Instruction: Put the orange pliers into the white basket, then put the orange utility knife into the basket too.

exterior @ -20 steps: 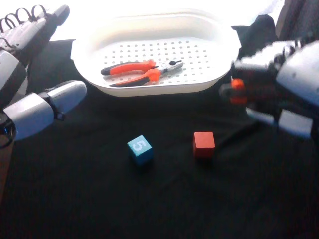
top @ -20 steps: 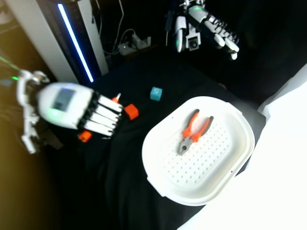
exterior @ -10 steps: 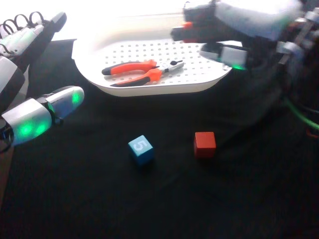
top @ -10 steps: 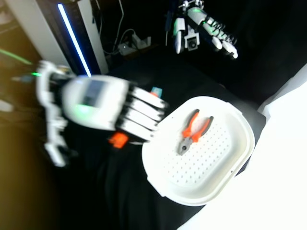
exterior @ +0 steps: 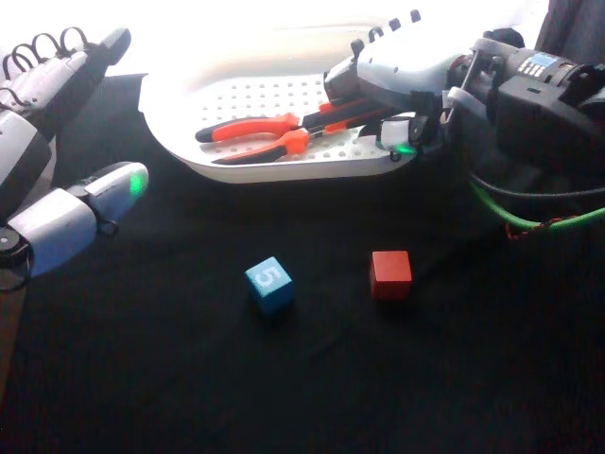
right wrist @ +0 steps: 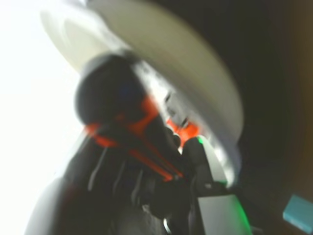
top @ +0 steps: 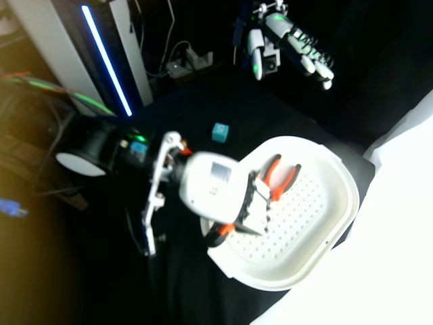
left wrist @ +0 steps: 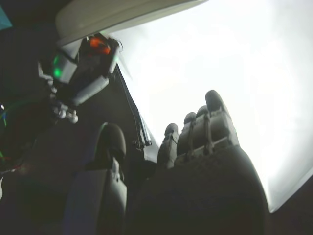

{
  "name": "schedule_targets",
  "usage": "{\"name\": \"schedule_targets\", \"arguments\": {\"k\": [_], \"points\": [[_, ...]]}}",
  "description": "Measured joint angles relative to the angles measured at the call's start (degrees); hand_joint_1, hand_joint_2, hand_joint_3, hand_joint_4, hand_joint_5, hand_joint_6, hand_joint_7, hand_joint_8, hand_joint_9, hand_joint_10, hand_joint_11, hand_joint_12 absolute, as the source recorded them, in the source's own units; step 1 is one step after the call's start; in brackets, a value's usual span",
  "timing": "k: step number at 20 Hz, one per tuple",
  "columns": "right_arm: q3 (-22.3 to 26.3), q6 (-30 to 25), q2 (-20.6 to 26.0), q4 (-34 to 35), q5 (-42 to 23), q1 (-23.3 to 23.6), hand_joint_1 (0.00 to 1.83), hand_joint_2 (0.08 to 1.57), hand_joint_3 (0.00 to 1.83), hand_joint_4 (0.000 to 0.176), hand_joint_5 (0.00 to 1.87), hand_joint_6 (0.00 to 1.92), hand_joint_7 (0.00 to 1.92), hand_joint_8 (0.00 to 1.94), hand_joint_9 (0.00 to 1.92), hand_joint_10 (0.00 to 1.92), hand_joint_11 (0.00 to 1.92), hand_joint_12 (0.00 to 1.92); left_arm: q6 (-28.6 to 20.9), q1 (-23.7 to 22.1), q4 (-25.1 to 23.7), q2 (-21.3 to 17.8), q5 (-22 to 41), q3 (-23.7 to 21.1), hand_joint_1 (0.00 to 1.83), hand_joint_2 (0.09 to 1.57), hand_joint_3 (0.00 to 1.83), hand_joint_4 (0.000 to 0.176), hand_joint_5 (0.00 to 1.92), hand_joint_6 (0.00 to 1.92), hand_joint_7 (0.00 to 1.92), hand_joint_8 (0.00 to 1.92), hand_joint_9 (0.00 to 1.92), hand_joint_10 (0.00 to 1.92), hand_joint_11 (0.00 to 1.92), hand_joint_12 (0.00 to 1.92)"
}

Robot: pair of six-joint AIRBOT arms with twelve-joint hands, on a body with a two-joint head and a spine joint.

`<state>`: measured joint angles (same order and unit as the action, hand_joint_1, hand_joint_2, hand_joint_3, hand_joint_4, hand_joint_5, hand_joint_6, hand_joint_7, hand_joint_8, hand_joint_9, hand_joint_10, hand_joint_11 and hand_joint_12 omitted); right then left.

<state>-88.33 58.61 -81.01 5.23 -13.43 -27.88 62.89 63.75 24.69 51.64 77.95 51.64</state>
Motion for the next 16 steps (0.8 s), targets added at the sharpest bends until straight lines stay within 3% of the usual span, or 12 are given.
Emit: {"name": "schedule_targets", "arguments": {"k": [2, 3, 4, 5, 6, 7, 9, 11, 12, 13, 14, 16], "points": [[-0.09, 0.0, 0.11, 0.09, 0.2, 0.0, 0.65, 1.22, 0.0, 0.0, 0.02, 0.01, 0.03, 0.0, 0.02, 0.02, 0.0, 0.23, 0.0, 0.0, -0.31, 0.0, 0.11, 0.0, 0.46, 1.36, 0.0, 0.102, 0.0, 0.0, 0.0, 0.0, 0.0, 0.0, 0.0, 0.36], [0.07, 0.0, 0.11, 0.13, 0.15, 0.02, 0.54, 1.17, 0.0, 0.009, 0.0, 0.0, 0.0, 0.0, 0.0, 0.0, 0.0, 0.04, 0.0, 0.0, -0.42, 0.0, 0.11, 0.0, 0.46, 1.36, 0.0, 0.102, 0.0, 0.0, 0.0, 0.0, 0.0, 0.0, 0.0, 0.36], [0.9, 0.02, 0.5, 0.26, -0.02, 0.02, 0.42, 1.1, 0.0, 0.028, 0.0, 0.0, 0.0, 0.0, 0.0, 0.0, 0.0, 0.01, 0.0, 0.0, -0.33, 0.0, 0.13, 0.0, 0.44, 1.36, 0.0, 0.097, 0.0, 0.0, 0.0, 0.0, 0.0, 0.0, 0.0, 0.36], [2.45, 0.0, 1.53, 0.22, -0.46, 0.02, 0.32, 1.07, 0.0, 0.03, 0.0, 0.0, 0.0, 0.0, 0.0, 0.0, 0.0, 0.0, 0.02, 0.0, -0.26, 0.0, 0.17, 0.0, 0.42, 1.35, 0.0, 0.094, 0.0, 0.0, 0.0, 0.0, 0.0, 0.0, 0.0, 0.37], [3.98, 0.0, 2.6, 0.22, -1.25, 0.02, 0.32, 1.06, 0.0, 0.027, 0.0, 0.0, 0.0, 0.0, 0.0, 0.0, 0.0, 0.0, 0.0, 0.0, -0.11, 0.0, 0.17, 0.0, 0.41, 1.35, 0.0, 0.094, 0.0, 0.0, 0.0, 0.0, 0.0, 0.0, 0.0, 0.37], [5.79, -0.02, 4.22, 0.09, -2.27, 0.02, 0.33, 1.05, 0.0, 0.046, 0.0, 0.0, 0.0, 0.0, 0.0, 0.0, 0.0, 0.0, 0.0, 0.0, 0.0, 0.0, 0.26, 0.0, 0.41, 1.35, 0.0, 0.093, 0.0, 0.0, 0.0, 0.0, 0.0, 0.0, 0.0, 0.37], [11.5, 0.0, 9.94, -0.17, -5.31, 0.0, 0.35, 1.06, 0.0, 0.051, 0.0, 0.0, 0.0, 0.0, 0.0, 0.0, 0.0, 0.0, 0.0, 0.0, 0.15, -0.02, 0.28, -0.07, 0.41, 1.34, 0.0, 0.102, 0.0, 0.0, 0.0, 0.0, 0.0, 0.0, 0.0, 0.4], [15.63, 0.07, 14.56, -0.28, -9.99, 0.02, 0.4, 1.03, 0.0, 0.048, 0.0, 0.0, 0.0, 0.0, 0.0, 0.0, 0.0, 0.0, -0.09, 0.02, 0.42, -0.02, 0.33, -0.24, 0.42, 1.32, 0.0, 0.119, 0.0, 0.0, 0.0, 0.0, 0.0, 0.0, 0.0, 0.29], [18.67, 0.15, 17.42, -0.24, -13.11, 0.02, 0.43, 1.04, 0.0, 0.071, 0.0, 0.0, 0.0, 0.0, 0.0, 0.0, 0.0, 0.0, -0.11, 0.13, 0.39, -0.07, 0.37, -0.44, 0.43, 1.31, 0.0, 0.104, 0.0, 0.0, 0.0, 0.0, 0.0, 0.0, 0.0, 0.28], [21.4, 0.13, 19.89, -0.83, -15.06, 0.0, 0.39, 1.06, 0.0, 0.105, 0.0, 0.0, 0.0, 0.0, 0.0, 0.0, 0.0, 0.0, -0.11, 0.28, 0.42, -0.2, 0.52, -0.92, 0.43, 1.3, 0.0, 0.106, 0.0, 0.0, 0.0, 0.0, 0.0, 0.0, 0.0, 0.32], [23.8, 0.15, 22.14, -1.88, -17.99, -0.48, 0.33, 1.06, 0.0, 0.156, 0.0, 0.0, 0.0, 0.0, 0.0, 0.0, 0.0, 0.0, -0.15, 0.79, -0.11, -0.55, 0.87, -1.2, 0.43, 1.29, 0.0, 0.098, 0.0, 0.0, 0.0, 0.0, 0.01, 0.01, 0.0, 0.33], [28.24, 0.15, 26.4, -2.16, -24.06, -3.37, 0.31, 1.1, 0.01, 0.175, 0.0, 0.0, 0.0, 0.0, 0.0, 0.0, 0.0, 0.0, -0.17, 1.6, -0.04, -1.62, 2.01, -1.9, 0.42, 1.27, 0.0, 0.081, 0.0, 0.0, 0.0, 0.0, 0.0, 0.0, 0.0, 0.15]]}}
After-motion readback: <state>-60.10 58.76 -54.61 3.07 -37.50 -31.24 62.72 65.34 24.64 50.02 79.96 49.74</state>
